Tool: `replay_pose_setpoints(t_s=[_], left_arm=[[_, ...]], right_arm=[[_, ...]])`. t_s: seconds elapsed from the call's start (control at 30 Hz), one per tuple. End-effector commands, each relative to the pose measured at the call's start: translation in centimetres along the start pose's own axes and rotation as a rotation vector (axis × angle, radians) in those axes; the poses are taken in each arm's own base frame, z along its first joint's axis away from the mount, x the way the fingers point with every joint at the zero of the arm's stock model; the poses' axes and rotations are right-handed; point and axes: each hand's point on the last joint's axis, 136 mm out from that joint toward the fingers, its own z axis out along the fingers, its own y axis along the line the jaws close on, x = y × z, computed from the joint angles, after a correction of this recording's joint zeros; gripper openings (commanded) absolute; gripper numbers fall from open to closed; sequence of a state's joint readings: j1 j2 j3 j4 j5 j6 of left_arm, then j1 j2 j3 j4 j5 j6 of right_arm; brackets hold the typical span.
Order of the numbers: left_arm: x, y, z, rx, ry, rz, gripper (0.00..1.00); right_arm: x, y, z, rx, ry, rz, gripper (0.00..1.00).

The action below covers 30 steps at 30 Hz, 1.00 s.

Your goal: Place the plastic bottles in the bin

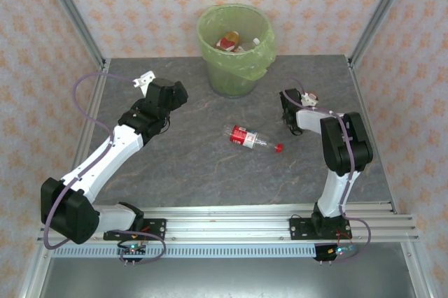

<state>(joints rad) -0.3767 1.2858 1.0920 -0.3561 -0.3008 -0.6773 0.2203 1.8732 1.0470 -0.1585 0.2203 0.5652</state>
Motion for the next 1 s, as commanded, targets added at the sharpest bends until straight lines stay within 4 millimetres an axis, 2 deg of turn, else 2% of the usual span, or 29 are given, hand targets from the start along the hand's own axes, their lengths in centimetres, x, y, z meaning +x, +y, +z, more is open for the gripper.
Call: replay_pose_setpoints(t_s=[0.0,0.13,0.27,0.4,0.63,0.97], left_arm=[[-0.6,1.2,-0.4,-0.049,-0.025,-0.007,1.00],[-0.6,1.4,-0.4,-0.054,-0.026,-0.006,1.00],[-0.5,1.6,-0.5,-0.058,-0.027,-0.008,1.00],[-0.4,1.7,-0.4,-0.062,-0.025,-0.007,1.00],[-0.2,1.8,-0.3,-0.063,-0.022,-0.008,1.00],[0.0,2.1,-0.3,-0.069,-0.022,-0.012,1.00]], right_arm=[[0.0,0.3,-0.5,-0.037,-0.020,0.010,0.34],[-1.1,0.3,-1.8,-0.066,-0.071,0.021,0.27],[-2.3,0.2,-3.7,-0.117,-0.135,0.024,0.16],[-3.4,-0.3,-5.5,-0.144,-0.191,0.032,0.00],[-5.1,-0.3,-8.9,-0.243,-0.274,0.039,0.00],[-7.4,1.9,-14.6,-0.468,-0.375,0.005,0.00]])
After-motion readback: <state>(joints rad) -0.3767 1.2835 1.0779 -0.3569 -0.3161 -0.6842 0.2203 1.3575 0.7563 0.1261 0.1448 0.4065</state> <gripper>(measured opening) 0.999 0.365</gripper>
